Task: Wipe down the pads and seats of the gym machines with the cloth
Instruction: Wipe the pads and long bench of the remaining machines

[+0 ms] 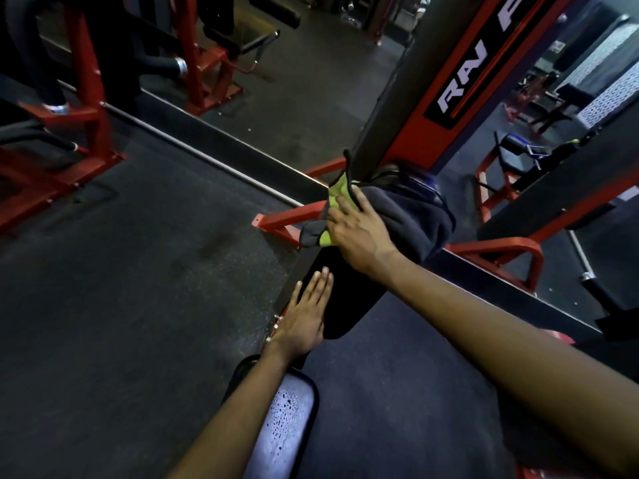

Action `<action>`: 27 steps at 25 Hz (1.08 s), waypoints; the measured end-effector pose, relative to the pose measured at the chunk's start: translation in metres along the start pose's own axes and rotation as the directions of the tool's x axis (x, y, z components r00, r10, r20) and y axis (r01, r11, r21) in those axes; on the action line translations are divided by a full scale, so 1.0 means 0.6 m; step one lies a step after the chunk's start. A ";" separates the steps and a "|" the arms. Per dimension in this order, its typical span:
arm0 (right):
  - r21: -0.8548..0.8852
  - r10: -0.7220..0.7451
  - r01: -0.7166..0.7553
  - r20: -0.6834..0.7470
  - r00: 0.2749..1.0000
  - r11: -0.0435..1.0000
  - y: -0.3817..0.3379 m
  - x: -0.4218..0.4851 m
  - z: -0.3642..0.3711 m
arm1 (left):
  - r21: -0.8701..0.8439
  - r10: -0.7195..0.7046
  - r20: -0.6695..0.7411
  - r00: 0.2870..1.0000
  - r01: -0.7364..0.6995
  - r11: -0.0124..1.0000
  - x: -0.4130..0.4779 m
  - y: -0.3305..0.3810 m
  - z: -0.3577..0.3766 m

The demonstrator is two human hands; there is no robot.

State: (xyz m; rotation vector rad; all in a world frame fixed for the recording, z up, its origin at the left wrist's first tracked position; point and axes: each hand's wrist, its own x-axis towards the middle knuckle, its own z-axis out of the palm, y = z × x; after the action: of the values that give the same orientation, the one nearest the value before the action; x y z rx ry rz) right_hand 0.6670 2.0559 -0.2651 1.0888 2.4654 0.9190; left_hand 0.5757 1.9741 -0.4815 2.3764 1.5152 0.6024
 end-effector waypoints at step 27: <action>0.102 0.051 -0.060 0.086 0.995 0.993 -0.168 -0.003 0.105 | -0.161 -0.332 0.356 0.874 0.407 0.899 -0.210 -0.126 0.224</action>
State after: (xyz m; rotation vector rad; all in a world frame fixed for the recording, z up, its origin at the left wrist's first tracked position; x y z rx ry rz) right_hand 0.6435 2.0306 -0.3789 1.2103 2.4503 0.7513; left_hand 0.5323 1.8923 -0.6578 1.8289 1.5929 0.2668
